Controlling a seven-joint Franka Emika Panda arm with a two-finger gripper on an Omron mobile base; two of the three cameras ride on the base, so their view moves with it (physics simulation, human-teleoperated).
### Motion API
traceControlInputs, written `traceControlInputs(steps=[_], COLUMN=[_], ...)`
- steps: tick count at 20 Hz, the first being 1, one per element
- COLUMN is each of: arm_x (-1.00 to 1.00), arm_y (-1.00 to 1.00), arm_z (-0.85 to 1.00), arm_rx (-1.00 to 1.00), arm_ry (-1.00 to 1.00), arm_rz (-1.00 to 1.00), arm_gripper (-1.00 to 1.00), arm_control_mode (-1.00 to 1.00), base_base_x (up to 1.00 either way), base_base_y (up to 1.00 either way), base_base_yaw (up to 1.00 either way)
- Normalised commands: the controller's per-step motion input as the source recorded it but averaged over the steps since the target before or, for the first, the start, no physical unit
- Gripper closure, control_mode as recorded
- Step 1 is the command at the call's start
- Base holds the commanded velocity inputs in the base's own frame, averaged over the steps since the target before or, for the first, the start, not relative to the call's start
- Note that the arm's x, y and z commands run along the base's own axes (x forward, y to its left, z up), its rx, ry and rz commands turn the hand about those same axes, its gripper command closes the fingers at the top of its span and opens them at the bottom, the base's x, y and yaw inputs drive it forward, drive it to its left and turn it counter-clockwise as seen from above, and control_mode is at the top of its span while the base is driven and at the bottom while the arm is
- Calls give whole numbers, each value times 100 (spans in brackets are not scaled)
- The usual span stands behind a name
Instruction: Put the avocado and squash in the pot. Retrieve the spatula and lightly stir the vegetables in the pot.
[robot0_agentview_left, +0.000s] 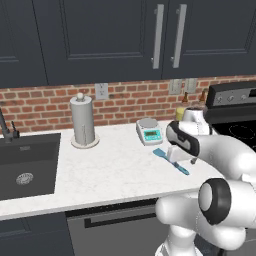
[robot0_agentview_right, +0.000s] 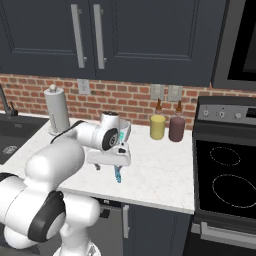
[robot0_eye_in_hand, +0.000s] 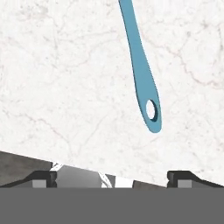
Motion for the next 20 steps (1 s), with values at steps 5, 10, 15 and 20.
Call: traceControlInputs(steps=[5,10,15,20], arm_x=[24,6,12,24], arm_y=[-7,-4,-2,-1], arm_z=[-30,-15,-16,-26], arm_rx=[0,5,6,2], arm_ry=[0,0,0,0], arm_rz=[0,0,0,0], arm_gripper=[-100,-100,-100,-100], arm_control_mode=[-100,-100,-100,-100], base_base_x=[0,0,0,0], base_base_y=[0,0,0,0], base_base_yaw=[0,0,0,0])
